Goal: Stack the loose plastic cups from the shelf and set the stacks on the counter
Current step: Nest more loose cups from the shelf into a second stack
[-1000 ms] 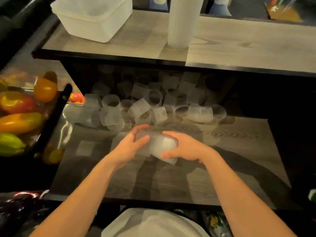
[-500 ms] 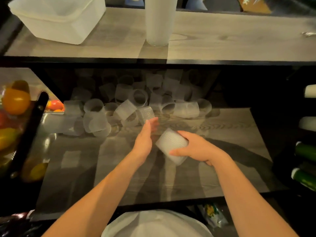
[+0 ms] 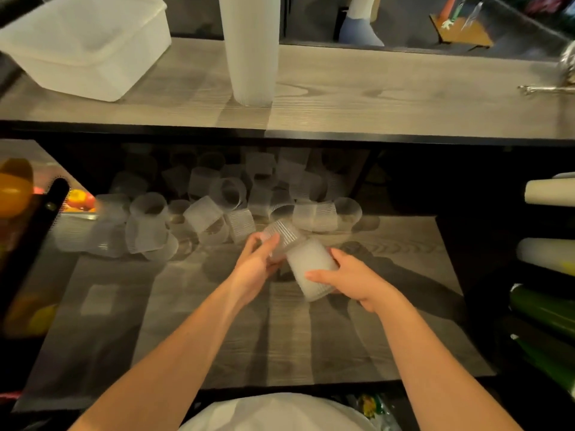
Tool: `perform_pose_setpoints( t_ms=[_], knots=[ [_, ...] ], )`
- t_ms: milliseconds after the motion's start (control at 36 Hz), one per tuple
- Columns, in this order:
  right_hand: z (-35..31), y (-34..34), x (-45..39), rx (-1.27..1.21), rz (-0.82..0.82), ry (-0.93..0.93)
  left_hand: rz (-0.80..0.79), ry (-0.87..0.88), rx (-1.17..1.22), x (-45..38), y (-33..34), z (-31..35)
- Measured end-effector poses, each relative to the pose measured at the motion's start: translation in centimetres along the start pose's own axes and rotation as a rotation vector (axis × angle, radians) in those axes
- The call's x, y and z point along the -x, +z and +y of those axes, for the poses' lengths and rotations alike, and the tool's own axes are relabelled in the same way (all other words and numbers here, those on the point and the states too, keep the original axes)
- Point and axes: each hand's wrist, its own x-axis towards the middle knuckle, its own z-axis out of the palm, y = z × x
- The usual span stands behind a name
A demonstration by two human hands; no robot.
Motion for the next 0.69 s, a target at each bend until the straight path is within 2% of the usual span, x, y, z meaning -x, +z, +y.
perform_pose_setpoints(
  t_ms=[83, 167, 278, 444, 556, 583, 639, 667, 694],
  knots=[
    [-0.8, -0.3, -0.5, 0.105, -0.048, -0.047, 0.008, 0.038, 0.025, 0.1, 0.1, -0.1],
    [-1.4, -0.4, -1.0, 0.187, -0.092, -0.089, 0.016, 0.081, -0.155, 0.6, 0.0, 0.0],
    [-2.2, -0.1, -2.1, 0.257, -0.138, -0.126, -0.012, 0.075, -0.273, 1.1, -0.6, 1.0],
    [-3.4, 0.9, -4.0, 0.099, -0.125, -0.144, 0.087, 0.152, -0.385, 0.4, -2.1, 1.7],
    [-4.1, 1.0, -4.8, 0.116, -0.126, -0.18, 0.045, 0.13, -0.521, 0.3, -1.7, 1.1],
    [-4.2, 1.0, -4.9, 0.107, -0.115, -0.179, 0.124, 0.154, -0.516, 0.2, -1.3, 1.0],
    [-4.2, 1.0, -5.3, 0.103, -0.066, -0.169, 0.42, 0.166, -0.456, -0.8, -1.1, 1.0],
    [-4.1, 1.0, -5.5, 0.106, -0.04, -0.161, 0.545, 0.139, -0.409, -1.6, -1.1, 1.0],
    [-3.9, 0.9, -5.7, 0.112, -0.024, -0.146, 0.603, 0.088, -0.355, -2.7, -1.3, 0.9]
  ],
)
